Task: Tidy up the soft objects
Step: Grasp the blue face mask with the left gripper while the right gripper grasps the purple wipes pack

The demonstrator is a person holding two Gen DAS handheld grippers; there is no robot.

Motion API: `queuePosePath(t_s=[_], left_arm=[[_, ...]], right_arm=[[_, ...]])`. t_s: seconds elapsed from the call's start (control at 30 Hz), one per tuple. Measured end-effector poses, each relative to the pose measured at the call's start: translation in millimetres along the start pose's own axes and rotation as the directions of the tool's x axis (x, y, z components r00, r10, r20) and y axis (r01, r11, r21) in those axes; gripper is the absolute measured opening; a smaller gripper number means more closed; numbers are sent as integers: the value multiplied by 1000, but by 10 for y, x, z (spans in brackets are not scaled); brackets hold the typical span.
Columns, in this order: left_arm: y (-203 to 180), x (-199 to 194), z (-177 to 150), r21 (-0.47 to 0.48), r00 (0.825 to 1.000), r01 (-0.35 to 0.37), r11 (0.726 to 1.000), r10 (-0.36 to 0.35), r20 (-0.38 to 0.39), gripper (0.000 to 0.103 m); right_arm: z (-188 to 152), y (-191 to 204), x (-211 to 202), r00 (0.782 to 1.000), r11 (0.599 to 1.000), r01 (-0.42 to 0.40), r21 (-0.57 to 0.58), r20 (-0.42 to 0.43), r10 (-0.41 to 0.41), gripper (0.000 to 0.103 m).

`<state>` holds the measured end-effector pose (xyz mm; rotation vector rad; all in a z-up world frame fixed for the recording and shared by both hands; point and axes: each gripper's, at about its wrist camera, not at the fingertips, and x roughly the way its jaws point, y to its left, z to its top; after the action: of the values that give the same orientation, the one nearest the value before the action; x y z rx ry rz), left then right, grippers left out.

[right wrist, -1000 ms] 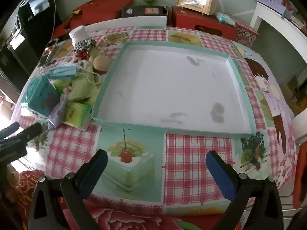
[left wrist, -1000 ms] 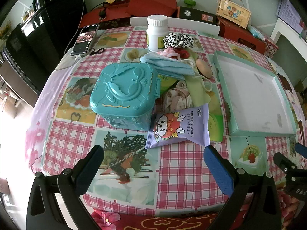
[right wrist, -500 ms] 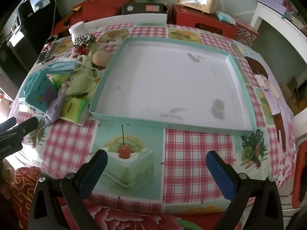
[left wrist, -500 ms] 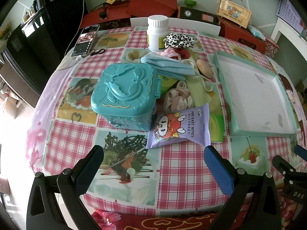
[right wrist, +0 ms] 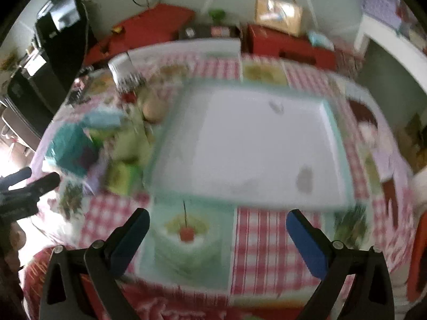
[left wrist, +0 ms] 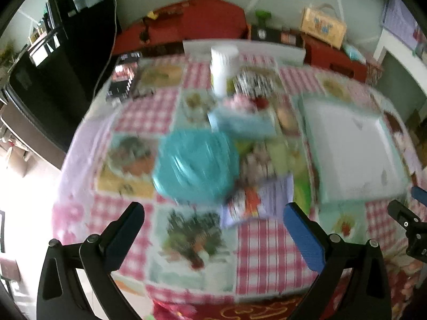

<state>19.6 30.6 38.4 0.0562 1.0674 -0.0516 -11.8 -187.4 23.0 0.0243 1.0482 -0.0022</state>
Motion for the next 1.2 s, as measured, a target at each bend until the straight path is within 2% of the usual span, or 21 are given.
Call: queuePosePath(t_s=[0.17, 0.3, 0.43, 0.6, 0.73, 0.83, 0.9, 1.0, 1.1, 1.17, 1.2], left_arm=[[193, -12, 398, -18, 1000, -12, 1000, 12, -17, 103], [296, 125, 605, -41, 998, -3, 999, 1, -60, 103], [333, 332, 761, -55, 991, 17, 998, -24, -130, 103], [336, 556, 905, -62, 974, 69, 996, -81, -211, 103], [363, 684, 990, -88, 960, 105, 991, -124, -250, 103], [378, 765, 1022, -87, 955, 117, 989, -136, -265, 103], [386, 816, 1027, -83, 952, 116, 990, -135, -275, 103], [398, 872, 1012, -89, 944, 138, 986, -158, -289, 103], [381, 892, 1013, -82, 943, 150, 985, -168, -287, 102], [356, 907, 1024, -79, 942, 159, 984, -175, -285, 102], [343, 915, 1029, -77, 941, 165, 983, -180, -287, 102]], right_arm=[[476, 114, -129, 992, 997, -75, 3, 103, 74, 103], [684, 333, -31, 988, 993, -115, -41, 103, 118, 103], [776, 570, 144, 985, 983, -151, -101, 67, 159, 103], [733, 829, 478, 976, 964, -215, -153, -55, 209, 103], [727, 916, 777, 957, 958, -261, -119, -162, 240, 103], [704, 953, 929, 931, 950, -306, -68, -229, 283, 103], [678, 991, 986, 913, 937, -346, -49, -245, 325, 103], [613, 1056, 1039, 898, 925, -377, -42, -259, 355, 98], [555, 1087, 1074, 873, 906, -422, -10, -272, 404, 94], [519, 1101, 1085, 861, 895, -446, 2, -272, 430, 84], [502, 1100, 1093, 854, 889, -457, 10, -273, 443, 83]])
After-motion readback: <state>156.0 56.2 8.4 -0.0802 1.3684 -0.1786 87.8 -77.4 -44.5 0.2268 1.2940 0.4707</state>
